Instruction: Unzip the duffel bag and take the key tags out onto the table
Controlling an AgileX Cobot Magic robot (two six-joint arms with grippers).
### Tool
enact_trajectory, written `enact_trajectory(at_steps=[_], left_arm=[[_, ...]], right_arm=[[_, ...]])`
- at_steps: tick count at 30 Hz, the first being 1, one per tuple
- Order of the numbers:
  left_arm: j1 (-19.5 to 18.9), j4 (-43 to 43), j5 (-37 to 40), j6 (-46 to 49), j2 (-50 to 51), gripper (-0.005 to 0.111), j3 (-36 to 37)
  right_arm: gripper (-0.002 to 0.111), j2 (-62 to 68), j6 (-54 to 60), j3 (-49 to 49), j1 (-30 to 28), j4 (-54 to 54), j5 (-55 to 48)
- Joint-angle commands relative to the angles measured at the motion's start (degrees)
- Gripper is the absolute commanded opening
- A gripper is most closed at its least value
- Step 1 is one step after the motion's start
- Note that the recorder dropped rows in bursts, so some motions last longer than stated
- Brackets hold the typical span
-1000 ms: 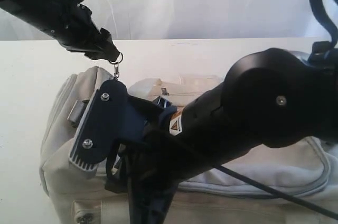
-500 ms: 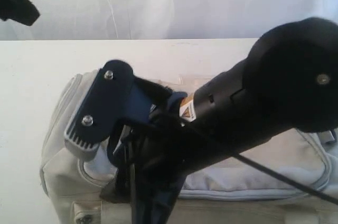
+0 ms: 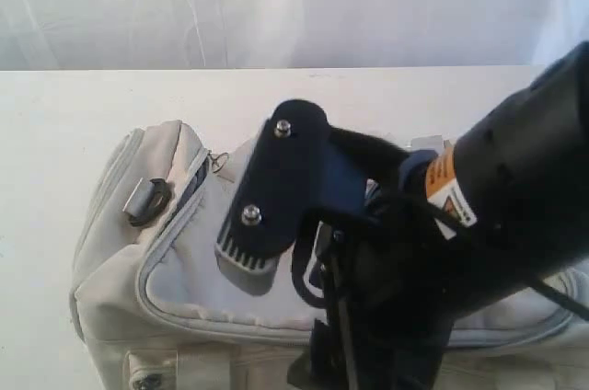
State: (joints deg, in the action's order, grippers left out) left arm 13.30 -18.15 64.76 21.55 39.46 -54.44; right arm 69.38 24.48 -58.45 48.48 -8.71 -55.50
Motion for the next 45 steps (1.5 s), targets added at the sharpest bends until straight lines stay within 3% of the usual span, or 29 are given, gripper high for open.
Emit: enact_trajectory(at_steps=[1,4,12,16,19,22,27,33,34,35,37,38,39,41,45], left_arm=[[-0.2,-4.0,-2.0,0.3,-2.7,0.0,6.5],[-0.2,-5.7,-3.9,1.2,-2.8,0.0,8.7],[-0.2,-6.8,-4.7,2.6,-2.8,0.0,10.0],[-0.2,-7.6,-5.2,2.9,-2.8,0.0,10.0],[-0.2,-7.6,-5.2,2.9,-2.8,0.0,10.0],[-0.2,-7.8,-5.2,2.9,-2.8,0.0,10.0],[-0.2,-10.0,-5.7,4.2,-2.8,0.0,10.0],[-0.2,-13.4,-6.9,7.4,-2.8,0.0,10.0],[-0.2,-13.4,-6.9,7.4,-2.8,0.0,10.0],[-0.2,-13.4,-6.9,7.4,-2.8,0.0,10.0],[-0.2,-13.4,-6.9,7.4,-2.8,0.0,10.0],[-0.2,-13.3,-6.8,7.4,-2.8,0.0,10.0],[-0.2,-13.3,-6.7,7.4,-2.8,0.0,10.0],[-0.2,-13.4,-6.5,7.4,-2.8,0.0,10.0],[-0.2,-13.5,-6.4,7.4,-2.8,0.0,10.0]], right_arm=[[0.059,1.6,-1.1,1.9,0.1,2.5,0.3],[0.052,2.4,-6.7,1.9,0.1,8.0,1.2],[0.0,2.6,-15.7,-0.7,-0.4,18.9,5.4],[0.0,4.7,-18.9,-3.6,-3.4,29.7,6.6],[0.0,8.5,-18.5,-7.9,-8.5,31.7,9.3],[0.0,14.0,-14.8,-13.5,-15.1,30.9,11.8],[0.0,30.6,0.2,-29.0,-26.2,20.2,13.8],[0.0,45.3,0.8,-43.2,-33.3,19.6,14.0],[0.001,45.9,0.5,-44.0,-33.7,19.5,13.8],[0.008,46.8,-1.1,-45.3,-33.8,19.2,13.1],[0.033,47.0,-2.9,-46.3,-33.8,19.2,12.8],[0.052,46.5,-4.1,-47.1,-33.8,20.4,12.8],[0.059,46.1,-5.5,-47.4,-33.8,21.6,12.9],[0.065,44.7,-9.3,-48.3,-33.8,24.3,12.9],[0.064,37.9,-12.2,-48.4,-33.8,25.1,10.3]])
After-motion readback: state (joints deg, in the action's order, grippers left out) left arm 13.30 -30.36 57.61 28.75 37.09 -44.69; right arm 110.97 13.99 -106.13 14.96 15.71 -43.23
